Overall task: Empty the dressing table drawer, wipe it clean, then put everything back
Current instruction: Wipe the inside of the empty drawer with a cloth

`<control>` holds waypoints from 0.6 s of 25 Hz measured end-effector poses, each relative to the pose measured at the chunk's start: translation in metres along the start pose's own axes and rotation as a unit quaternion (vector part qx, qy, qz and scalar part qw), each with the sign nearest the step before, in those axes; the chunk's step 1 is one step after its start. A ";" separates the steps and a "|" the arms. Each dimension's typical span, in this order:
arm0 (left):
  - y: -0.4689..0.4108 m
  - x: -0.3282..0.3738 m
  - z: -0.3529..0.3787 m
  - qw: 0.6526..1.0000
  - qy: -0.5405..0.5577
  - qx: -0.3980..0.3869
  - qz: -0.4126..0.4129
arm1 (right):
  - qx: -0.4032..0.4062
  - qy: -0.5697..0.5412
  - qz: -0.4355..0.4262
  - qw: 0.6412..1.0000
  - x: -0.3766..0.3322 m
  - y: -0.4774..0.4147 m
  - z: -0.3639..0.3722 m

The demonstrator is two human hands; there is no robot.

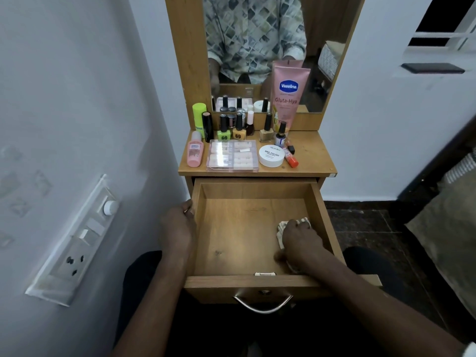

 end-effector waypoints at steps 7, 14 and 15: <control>-0.004 -0.004 0.003 1.000 -0.008 -0.007 0.014 | -0.102 -0.125 -0.224 0.961 -0.022 0.001 -0.034; -0.007 -0.007 -0.001 0.999 0.044 -0.004 -0.003 | -0.339 -0.141 -0.325 0.872 -0.084 0.089 -0.030; -0.008 -0.007 -0.003 0.999 0.052 0.001 -0.008 | -0.348 -0.179 -0.308 0.867 -0.104 0.089 -0.032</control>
Point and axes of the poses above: each hand's wrist, its own y-axis away from the middle knuckle, its own z-axis out of the palm, x = y × z, the point moved 10 cm from there along -y, towards the middle knuckle, and after that the axes turned 4 degrees about y, right-handed, at the moved point
